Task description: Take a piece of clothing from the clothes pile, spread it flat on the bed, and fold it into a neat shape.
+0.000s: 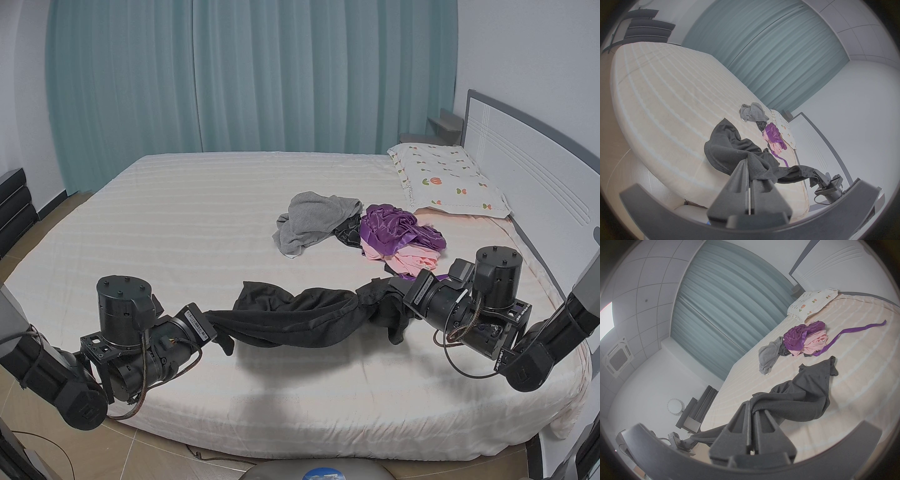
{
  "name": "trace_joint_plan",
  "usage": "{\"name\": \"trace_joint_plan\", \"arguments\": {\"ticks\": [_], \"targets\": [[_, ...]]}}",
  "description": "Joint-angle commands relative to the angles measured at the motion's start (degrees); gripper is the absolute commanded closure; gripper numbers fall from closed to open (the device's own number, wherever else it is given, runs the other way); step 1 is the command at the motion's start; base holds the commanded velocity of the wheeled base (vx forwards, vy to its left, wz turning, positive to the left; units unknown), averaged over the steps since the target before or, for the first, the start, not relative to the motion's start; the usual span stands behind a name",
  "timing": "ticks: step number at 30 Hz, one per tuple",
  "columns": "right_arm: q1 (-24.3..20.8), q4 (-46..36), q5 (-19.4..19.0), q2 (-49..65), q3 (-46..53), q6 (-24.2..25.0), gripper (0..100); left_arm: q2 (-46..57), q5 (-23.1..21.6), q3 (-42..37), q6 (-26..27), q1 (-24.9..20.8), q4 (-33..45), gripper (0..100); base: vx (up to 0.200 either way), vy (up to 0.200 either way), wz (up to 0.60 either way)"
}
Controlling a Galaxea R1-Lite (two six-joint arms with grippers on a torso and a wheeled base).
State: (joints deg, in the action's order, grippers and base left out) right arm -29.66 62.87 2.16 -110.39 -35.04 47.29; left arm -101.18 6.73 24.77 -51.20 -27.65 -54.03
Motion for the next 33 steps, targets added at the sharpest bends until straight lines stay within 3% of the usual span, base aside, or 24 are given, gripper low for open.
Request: {"name": "trace_joint_plan", "arguments": {"ticks": [1,33], "targets": [[-0.05,0.06,0.04,0.52,0.06,0.00,100,0.46,0.04,0.19,-0.04,0.14,-0.02,100,0.000,0.200,0.00],[-0.57,2.70,-0.14,2.46,0.14,0.00,100,0.46,0.39,0.98,-0.22,0.31,-1.69,100,0.000,0.200,0.00]]}}
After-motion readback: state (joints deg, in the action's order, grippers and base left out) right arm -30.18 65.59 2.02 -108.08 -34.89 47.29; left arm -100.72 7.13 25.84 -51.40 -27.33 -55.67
